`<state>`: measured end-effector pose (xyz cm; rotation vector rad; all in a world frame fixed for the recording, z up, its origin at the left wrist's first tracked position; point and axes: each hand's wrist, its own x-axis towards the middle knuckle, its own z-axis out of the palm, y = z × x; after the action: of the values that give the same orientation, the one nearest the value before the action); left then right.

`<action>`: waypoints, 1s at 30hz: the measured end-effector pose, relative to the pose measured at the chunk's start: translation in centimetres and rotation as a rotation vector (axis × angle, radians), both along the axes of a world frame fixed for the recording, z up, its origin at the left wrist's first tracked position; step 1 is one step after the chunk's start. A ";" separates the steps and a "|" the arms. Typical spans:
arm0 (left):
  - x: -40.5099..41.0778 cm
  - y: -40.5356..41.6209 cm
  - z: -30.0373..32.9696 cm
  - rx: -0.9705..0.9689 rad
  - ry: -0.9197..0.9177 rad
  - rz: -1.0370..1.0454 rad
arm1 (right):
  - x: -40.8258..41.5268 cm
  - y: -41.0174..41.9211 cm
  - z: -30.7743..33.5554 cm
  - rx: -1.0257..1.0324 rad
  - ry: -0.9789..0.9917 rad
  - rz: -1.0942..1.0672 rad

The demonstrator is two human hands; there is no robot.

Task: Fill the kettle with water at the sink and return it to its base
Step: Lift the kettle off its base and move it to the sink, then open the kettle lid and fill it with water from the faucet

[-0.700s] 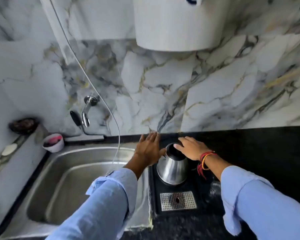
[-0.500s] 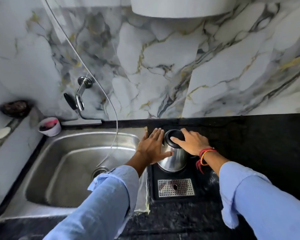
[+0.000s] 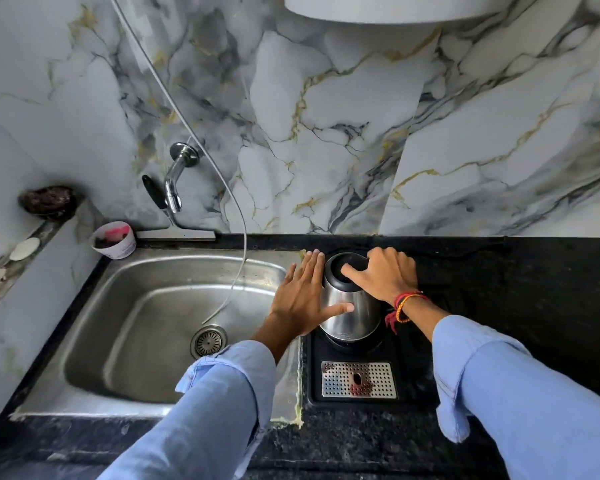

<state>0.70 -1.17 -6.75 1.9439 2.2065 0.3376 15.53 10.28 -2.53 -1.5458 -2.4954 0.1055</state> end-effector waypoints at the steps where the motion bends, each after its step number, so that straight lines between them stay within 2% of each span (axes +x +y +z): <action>1: -0.7 -0.2 0.5 0.015 -0.002 0.012 | -0.9 0.1 0.7 0.013 0.013 0.013; 8: -8.8 -1.2 3.4 0.101 0.025 0.043 | -9.0 -0.6 4.2 0.011 0.100 0.018; 14: -17.9 -3.0 2.9 0.119 0.010 0.036 | -16.7 -1.3 3.8 -0.117 0.259 0.011; 17: -23.0 -4.7 1.6 0.095 -0.037 0.051 | -21.6 -1.7 1.9 -0.197 0.174 0.038; 20: -27.2 -5.9 0.5 0.037 -0.074 0.078 | -25.8 -2.6 -0.1 -0.269 0.184 -0.013; 25: -33.0 -6.2 0.1 0.016 -0.295 0.256 | -32.3 -4.2 -2.4 -0.442 0.270 -0.055; 28: -35.3 -4.5 1.2 0.093 -0.284 0.363 | -35.1 -4.8 -3.0 -0.493 0.427 -0.102; 30: -35.9 -2.8 2.1 0.144 -0.254 0.380 | -36.5 -5.0 -3.1 -0.488 0.454 -0.107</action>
<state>-35.18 -3.97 -4.65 1.4306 2.4191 0.7706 -20.99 5.24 -5.66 -1.5845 -2.1090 0.9910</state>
